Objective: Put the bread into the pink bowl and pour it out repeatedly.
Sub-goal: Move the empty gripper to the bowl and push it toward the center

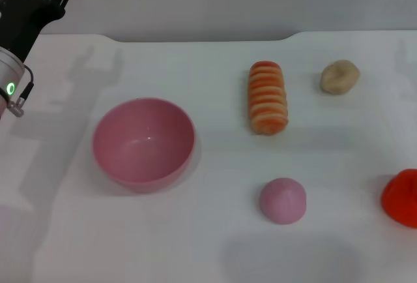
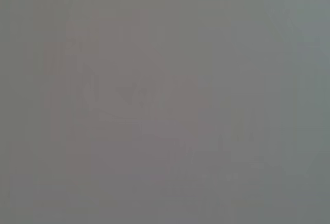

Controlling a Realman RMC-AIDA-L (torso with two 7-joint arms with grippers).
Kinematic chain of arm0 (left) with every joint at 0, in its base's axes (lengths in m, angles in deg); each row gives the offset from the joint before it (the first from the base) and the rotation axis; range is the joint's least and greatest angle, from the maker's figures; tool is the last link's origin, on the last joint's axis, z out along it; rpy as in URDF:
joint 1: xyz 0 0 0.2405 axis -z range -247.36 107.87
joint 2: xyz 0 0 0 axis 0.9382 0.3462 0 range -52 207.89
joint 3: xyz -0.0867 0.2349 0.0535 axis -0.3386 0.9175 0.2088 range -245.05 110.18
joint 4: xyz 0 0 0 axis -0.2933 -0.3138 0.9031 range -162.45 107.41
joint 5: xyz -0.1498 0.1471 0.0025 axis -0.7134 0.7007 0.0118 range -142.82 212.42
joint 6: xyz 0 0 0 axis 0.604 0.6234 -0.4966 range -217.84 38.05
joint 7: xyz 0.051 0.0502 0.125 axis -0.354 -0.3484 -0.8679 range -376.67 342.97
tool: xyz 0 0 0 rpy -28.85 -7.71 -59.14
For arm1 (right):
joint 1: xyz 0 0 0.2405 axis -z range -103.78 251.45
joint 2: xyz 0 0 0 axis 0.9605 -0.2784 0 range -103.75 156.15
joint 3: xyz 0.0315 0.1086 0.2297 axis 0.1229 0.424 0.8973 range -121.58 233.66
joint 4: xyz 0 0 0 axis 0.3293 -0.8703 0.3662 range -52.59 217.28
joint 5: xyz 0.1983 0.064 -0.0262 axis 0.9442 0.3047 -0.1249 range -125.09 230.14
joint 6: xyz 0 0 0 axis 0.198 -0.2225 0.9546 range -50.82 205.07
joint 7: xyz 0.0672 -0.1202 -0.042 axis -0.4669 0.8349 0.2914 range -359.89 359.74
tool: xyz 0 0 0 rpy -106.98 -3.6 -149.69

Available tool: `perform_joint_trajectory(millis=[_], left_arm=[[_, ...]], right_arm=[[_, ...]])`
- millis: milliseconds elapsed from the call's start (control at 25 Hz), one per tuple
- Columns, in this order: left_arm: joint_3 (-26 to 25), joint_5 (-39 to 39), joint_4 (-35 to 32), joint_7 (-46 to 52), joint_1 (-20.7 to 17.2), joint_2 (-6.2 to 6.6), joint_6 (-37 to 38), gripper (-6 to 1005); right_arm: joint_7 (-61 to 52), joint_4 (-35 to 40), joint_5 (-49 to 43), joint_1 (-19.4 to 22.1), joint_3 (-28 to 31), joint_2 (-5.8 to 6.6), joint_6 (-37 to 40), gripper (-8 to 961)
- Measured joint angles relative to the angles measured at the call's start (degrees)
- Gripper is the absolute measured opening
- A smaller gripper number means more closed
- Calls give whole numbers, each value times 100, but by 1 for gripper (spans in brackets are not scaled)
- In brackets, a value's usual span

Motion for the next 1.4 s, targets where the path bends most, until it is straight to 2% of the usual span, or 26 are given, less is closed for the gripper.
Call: perform_joint_trajectory(millis=[1040,1400], left_arm=[[85,-2,88,-24,121,-18,126,637],[54,-1,345,-7,261,-18,298,637]], right_arm=[[9,175,30,-36,155,25,33,497],[10,224,33,-45,168,15,40,498]])
